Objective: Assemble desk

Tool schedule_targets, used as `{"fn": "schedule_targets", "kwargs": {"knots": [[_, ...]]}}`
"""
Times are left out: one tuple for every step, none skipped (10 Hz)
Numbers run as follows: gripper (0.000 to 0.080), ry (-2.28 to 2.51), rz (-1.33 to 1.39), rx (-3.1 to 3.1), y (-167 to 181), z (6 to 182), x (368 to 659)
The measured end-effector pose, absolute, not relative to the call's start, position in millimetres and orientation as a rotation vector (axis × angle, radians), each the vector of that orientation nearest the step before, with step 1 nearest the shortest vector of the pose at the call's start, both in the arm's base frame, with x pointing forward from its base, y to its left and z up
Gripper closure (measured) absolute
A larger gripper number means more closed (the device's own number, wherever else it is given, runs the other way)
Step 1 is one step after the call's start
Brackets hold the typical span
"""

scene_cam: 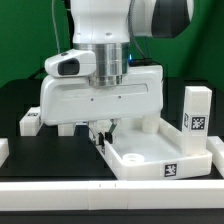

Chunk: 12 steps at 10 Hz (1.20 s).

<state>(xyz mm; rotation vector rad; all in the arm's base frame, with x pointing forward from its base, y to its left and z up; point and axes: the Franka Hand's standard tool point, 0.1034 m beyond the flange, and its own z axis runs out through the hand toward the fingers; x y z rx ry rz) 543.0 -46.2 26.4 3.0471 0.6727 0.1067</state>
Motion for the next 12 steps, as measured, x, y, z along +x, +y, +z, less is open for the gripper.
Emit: {"fn": "schedule_targets", "kwargs": {"knots": [[0.0739, 0.702, 0.099, 3.039, -48, 25.2, 541], [0.0739, 0.783, 0.091, 3.012, -49, 25.2, 541], [0.0738, 0.896, 0.082, 2.971, -51, 25.1, 541], [0.0738, 0.991, 0.073, 2.931, -52, 25.4, 541], [0.0738, 1.171, 0.08, 2.843, -48, 29.8, 554], [0.0738, 1.379, 0.105, 2.73, -40, 34.2, 572], [0.0738, 1.553, 0.128, 2.624, -33, 35.4, 580], [0.0738, 1.593, 0.115, 2.598, -36, 34.0, 578], [0.0738, 1.624, 0.103, 2.569, -39, 33.9, 577], [0.0738, 1.7, 0.088, 2.509, -41, 33.8, 577], [0.0738, 1.741, 0.077, 2.473, -43, 33.7, 577], [0.0738, 1.851, 0.057, 2.378, -44, 33.8, 577]]}}
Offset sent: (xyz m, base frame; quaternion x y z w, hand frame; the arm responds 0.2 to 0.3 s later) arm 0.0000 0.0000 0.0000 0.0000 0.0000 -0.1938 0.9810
